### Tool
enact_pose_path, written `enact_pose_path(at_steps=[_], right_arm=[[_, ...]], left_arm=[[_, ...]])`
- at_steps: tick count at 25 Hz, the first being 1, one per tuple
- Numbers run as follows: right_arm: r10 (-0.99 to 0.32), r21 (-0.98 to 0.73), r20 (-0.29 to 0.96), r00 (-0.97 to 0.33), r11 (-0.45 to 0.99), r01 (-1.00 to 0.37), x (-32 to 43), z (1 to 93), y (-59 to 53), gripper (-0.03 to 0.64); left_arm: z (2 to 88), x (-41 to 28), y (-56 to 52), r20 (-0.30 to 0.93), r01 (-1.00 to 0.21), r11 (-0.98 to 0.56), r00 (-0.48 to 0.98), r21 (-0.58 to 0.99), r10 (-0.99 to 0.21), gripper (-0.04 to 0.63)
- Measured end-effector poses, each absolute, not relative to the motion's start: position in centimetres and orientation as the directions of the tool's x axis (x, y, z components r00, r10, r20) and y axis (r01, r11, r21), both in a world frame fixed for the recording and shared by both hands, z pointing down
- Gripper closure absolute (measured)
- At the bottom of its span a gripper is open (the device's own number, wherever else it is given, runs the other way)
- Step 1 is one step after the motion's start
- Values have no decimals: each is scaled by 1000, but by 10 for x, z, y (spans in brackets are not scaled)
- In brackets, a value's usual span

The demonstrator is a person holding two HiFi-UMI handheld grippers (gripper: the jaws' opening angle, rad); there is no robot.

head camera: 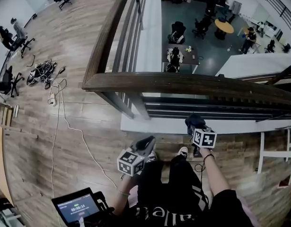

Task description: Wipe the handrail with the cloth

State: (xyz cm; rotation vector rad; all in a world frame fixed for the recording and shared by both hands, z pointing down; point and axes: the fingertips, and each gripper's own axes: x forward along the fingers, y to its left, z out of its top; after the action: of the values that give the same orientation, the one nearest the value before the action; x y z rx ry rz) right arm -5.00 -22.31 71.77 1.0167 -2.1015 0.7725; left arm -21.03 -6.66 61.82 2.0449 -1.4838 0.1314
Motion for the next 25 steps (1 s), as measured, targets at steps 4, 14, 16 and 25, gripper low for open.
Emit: enact_pose_path(at_steps=[4,14,16,25], right_arm=[[-386,-201,783,-488,584,-786,-111,737,-214,514],[-305,-190,787,-536,707,-681,-239,775,-202,514],[-294,-186,789,-539,722,-667,-264,785,-203,514],[-274,-193,808,-522,713,-674,-301,827,-226,514]], left_arm=[[643,-246,-52,424,-896,-188,364,402,-829,565],[677,-270,-19,449,-892,-184,376,414,-811,565],[684,-280,-15,448,-892,-173,368,419,-815,565],[703,-294,-17,455,-900,-131,331,416,-827,565]])
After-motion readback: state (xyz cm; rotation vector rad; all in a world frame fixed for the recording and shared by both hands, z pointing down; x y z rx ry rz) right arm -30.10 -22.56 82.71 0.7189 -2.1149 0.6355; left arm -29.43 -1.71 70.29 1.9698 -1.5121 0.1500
